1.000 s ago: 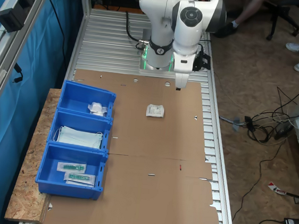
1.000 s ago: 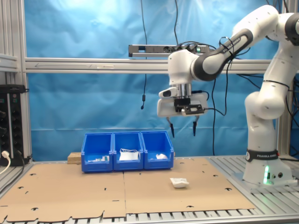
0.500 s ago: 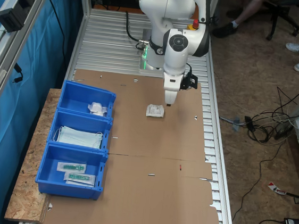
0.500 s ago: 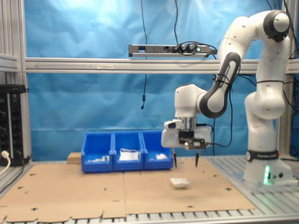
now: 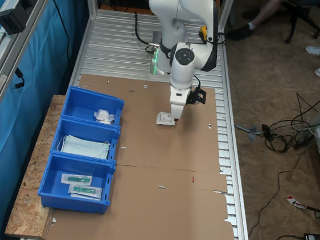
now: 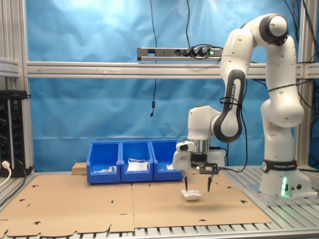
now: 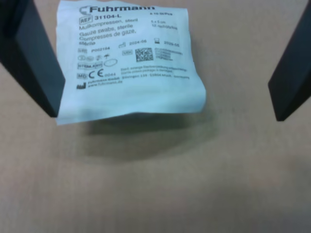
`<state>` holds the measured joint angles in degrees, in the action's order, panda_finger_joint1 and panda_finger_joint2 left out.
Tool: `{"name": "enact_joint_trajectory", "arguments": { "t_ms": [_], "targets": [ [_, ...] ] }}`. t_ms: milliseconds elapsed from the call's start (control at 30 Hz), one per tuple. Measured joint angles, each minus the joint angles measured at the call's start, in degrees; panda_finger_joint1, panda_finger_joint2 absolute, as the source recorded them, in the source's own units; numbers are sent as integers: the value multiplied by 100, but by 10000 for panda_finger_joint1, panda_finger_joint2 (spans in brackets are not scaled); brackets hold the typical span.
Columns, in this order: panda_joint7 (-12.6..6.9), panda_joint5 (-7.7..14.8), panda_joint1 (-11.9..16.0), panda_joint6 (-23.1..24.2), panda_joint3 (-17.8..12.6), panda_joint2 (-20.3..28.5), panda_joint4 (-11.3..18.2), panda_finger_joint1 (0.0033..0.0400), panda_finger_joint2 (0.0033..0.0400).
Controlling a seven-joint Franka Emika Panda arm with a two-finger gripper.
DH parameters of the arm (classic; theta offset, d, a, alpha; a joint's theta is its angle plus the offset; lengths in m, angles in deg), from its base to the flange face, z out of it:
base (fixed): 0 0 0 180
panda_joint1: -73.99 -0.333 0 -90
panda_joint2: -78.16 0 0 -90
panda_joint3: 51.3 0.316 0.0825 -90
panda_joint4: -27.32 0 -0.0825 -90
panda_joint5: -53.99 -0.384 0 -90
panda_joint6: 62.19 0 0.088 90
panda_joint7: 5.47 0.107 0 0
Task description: Pick and place sorting task of medical equipment.
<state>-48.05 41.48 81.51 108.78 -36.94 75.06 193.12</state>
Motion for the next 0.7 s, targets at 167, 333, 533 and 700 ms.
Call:
{"name": "enact_joint_trajectory", "arguments": {
  "t_ms": [167, 333, 533, 700],
  "targets": [
    [0, 0, 0, 341, -173, -340, -51, 400, 400],
    [0, -14, 0, 590, -367, -564, -100, 400, 400],
    [0, -45, 0, 801, -577, -674, -140, 400, 400],
    [0, -63, 1, 947, -733, -718, -163, 400, 400]
  ]
}}
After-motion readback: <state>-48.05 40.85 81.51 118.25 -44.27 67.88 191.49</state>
